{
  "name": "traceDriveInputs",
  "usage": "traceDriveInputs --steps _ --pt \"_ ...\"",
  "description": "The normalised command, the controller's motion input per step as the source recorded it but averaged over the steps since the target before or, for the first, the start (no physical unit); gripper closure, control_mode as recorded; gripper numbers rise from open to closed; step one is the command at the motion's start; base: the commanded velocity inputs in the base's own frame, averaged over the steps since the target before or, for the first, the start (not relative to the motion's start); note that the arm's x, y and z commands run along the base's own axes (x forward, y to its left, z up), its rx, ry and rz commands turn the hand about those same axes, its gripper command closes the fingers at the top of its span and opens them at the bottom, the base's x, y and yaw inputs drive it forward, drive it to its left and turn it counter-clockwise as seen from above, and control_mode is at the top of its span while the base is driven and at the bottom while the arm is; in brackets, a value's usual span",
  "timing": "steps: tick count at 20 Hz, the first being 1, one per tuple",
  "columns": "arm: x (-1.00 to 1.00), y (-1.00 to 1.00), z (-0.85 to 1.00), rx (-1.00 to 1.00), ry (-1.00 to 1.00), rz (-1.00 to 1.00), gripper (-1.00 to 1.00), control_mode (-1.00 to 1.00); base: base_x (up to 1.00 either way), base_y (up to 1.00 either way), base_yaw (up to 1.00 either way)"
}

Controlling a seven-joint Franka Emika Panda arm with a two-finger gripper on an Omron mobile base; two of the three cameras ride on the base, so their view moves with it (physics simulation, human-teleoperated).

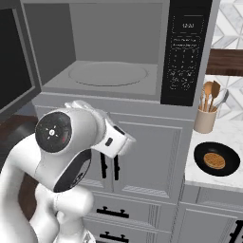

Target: Open the microwave, place the bowl with waffle inside the microwave, then close the microwave door and turn it on.

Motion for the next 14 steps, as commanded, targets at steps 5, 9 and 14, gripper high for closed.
traceDriveInputs --steps 5,9,14 --pt "0.32 -1.0 -0.29 -0.01 0.08 -0.18 -1.0 -1.0 0.0 0.0 0.0" --pt "0.34 -1.0 -0.31 0.03 0.06 0.01 -1.0 -1.0 0.0 0.0 0.0" --pt "0.47 -0.95 -0.45 0.2 0.35 0.05 -1.0 -1.0 0.0 0.0 0.0"
